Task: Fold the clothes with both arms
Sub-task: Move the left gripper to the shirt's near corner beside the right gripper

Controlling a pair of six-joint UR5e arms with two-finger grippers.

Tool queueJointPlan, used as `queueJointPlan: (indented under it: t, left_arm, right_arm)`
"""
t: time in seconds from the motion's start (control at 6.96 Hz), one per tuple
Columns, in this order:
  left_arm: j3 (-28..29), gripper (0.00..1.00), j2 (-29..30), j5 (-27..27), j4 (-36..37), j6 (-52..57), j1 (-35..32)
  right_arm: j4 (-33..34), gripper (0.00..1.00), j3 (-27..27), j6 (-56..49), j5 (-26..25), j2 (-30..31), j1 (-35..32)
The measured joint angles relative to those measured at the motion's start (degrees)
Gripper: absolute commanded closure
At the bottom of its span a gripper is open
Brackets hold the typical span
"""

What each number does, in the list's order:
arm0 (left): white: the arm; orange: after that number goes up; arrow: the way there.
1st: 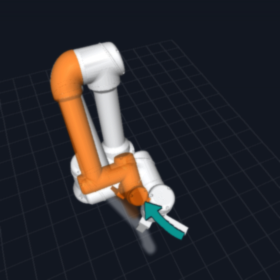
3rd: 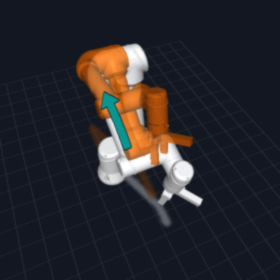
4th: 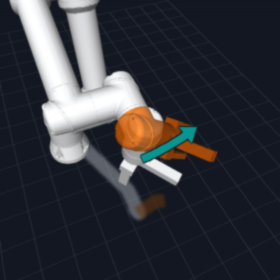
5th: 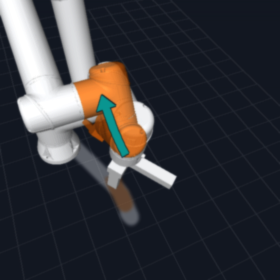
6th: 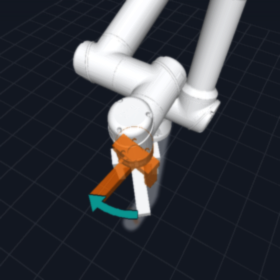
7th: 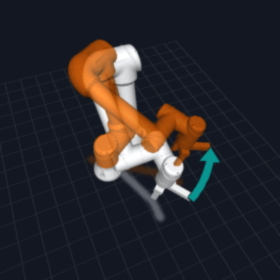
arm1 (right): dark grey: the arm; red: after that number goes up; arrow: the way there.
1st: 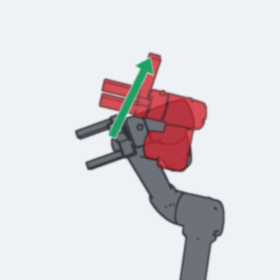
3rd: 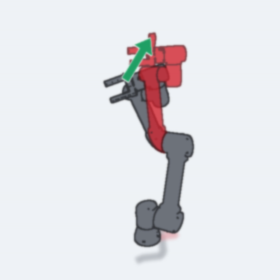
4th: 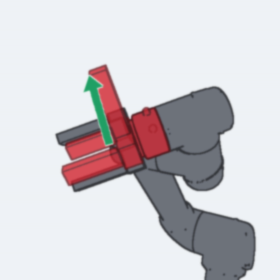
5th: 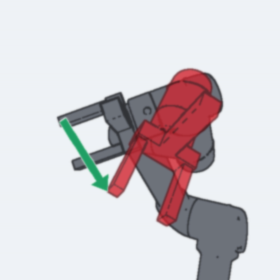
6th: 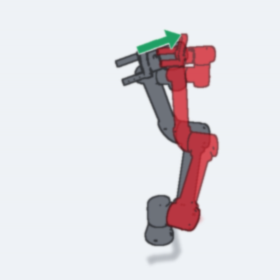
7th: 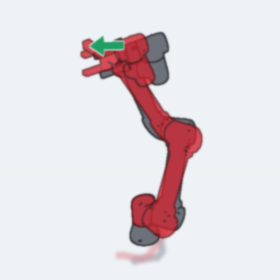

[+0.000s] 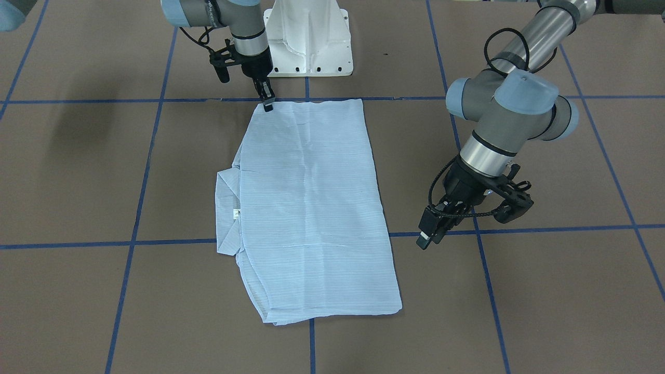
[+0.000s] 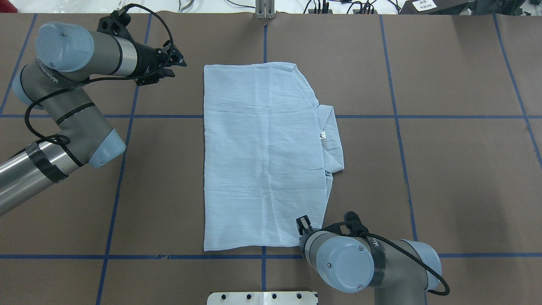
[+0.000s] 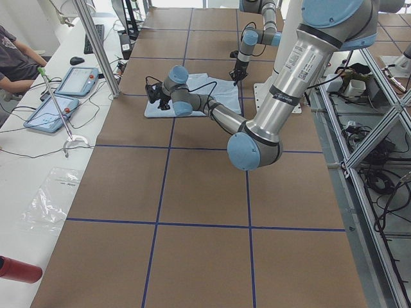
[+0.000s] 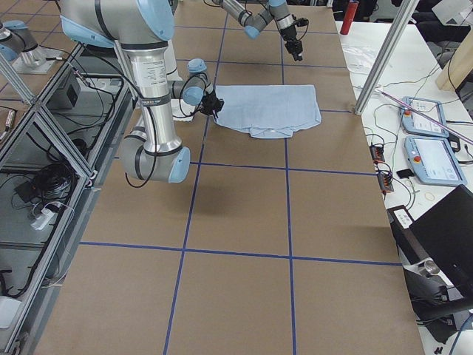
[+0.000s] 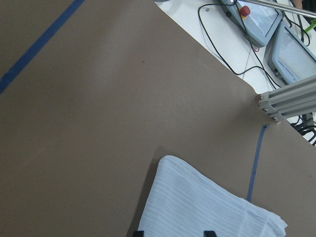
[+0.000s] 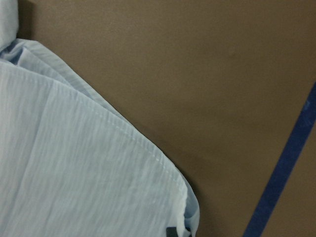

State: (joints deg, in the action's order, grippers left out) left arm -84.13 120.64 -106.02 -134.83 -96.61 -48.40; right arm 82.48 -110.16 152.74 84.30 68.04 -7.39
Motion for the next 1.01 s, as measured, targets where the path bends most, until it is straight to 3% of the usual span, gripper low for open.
queueJointPlan:
  t: [0.29, 0.43, 0.72, 1.01]
  left_arm:
    - [-2.2, 0.5, -1.72, -0.06, 0.0, -1.11, 0.54]
    - [-6.79, 0.5, -5.65, 0.0, -0.02, -4.2, 2.62]
    - [-18.9, 0.48, -17.33, 3.21, -0.05, -12.64, 11.98]
    - [-24.41, 0.45, -22.21, 9.5, 0.54, -22.25, 22.92]
  right_arm:
    - [-0.02, 1.0, -0.48, -0.07, 0.4, -0.08, -0.09]
    - [0.02, 1.0, -1.14, -0.05, 0.63, -0.1, -0.19]
    - [0.05, 1.0, -1.77, 0.0, 0.76, 0.12, -0.28]
    - [0.05, 1.0, -1.95, 0.01, 0.78, 0.23, -0.31]
